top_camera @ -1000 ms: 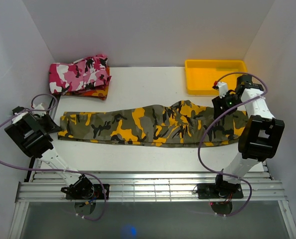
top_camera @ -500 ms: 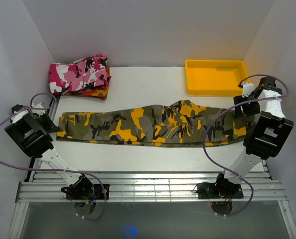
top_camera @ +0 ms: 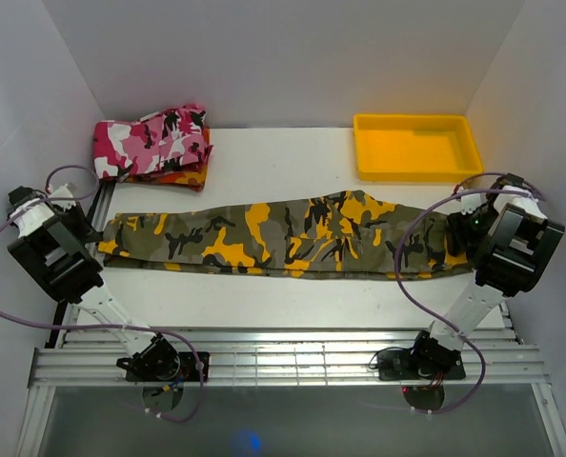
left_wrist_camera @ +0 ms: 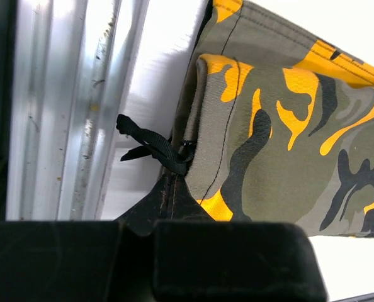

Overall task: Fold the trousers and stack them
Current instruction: Fold the trousers

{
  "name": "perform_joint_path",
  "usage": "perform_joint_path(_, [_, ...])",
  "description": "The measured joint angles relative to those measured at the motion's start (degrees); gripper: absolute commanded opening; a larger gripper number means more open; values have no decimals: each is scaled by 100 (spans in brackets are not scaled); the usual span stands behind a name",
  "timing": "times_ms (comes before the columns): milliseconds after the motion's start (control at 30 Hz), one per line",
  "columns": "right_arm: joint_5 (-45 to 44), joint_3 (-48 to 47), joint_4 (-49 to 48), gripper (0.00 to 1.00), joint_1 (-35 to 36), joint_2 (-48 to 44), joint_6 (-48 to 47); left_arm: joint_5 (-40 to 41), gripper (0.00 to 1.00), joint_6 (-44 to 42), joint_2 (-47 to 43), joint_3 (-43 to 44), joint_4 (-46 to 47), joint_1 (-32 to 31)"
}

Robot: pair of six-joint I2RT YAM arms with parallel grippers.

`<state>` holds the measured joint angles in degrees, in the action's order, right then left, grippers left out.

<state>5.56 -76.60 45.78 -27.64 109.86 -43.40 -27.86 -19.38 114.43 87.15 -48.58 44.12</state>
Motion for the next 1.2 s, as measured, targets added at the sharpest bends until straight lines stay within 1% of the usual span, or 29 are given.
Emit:
perform_joint_path(67, [219, 7, 216, 65, 52, -168, -131, 4, 0, -7, -11, 107, -35, 0])
perform_joint_path(133, [505, -2, 461, 67, 254, -470, -210, -7, 0, -22, -33, 186, -39, 4])
perform_joint_path(233, [931, -149, 752, 67, 857, -970, -205, -138, 0, -66, -149, 195, -79, 2])
perform_joint_path(300, [1139, -304, 793, 67, 1283, -1145, -173, -262, 0, -107, -254, 208, -138, 0])
perform_joint_path(400, [1397, -420, 785, 65, 1967, -1191, -61, -470, 0, -160, -450, 260, -271, -44])
perform_joint_path(500, [1504, -420, 815, 65, 2238, -1040, 52, -505, 0, -160, -616, 291, -339, -90])
perform_joint_path(533, [1523, -417, 815, 65, 2264, -984, 96, -503, 5, -160, -621, 306, -378, -111])
perform_joint_path(600, [1515, -417, 815, 65, 2271, -903, 129, -407, 12, -162, -590, 306, -409, -136])
perform_joint_path(633, [1504, -417, 815, 64, 2269, -887, 131, -345, 18, -164, -566, 269, -391, -138])
perform_joint_path(700, [1453, -415, 815, 65, 2260, -890, 122, -197, 27, -173, -527, 116, -310, -136])
perform_joint_path(733, [1427, -413, 815, 65, 2251, -890, 120, -107, 33, -168, -514, -7, -236, -136])
perform_joint_path(800, [1379, -409, 826, 65, 2251, -890, 116, 81, 40, -188, -426, -188, -177, -138])
perform_joint_path(833, [1366, -409, 831, 65, 2251, -890, 116, 166, 45, -197, -365, -232, -153, -138])
perform_joint_path(900, [1357, -409, 844, 65, 2251, -890, 118, 339, 48, -234, -173, -258, -83, -140])
perform_joint_path(967, [1342, -409, 870, 65, 2251, -890, 120, 487, 53, -289, -31, -302, -17, -146])
perform_joint_path(1200, [1318, -492, 1019, 66, 2253, -887, 136, 680, 55, -417, 131, -326, 70, -155])
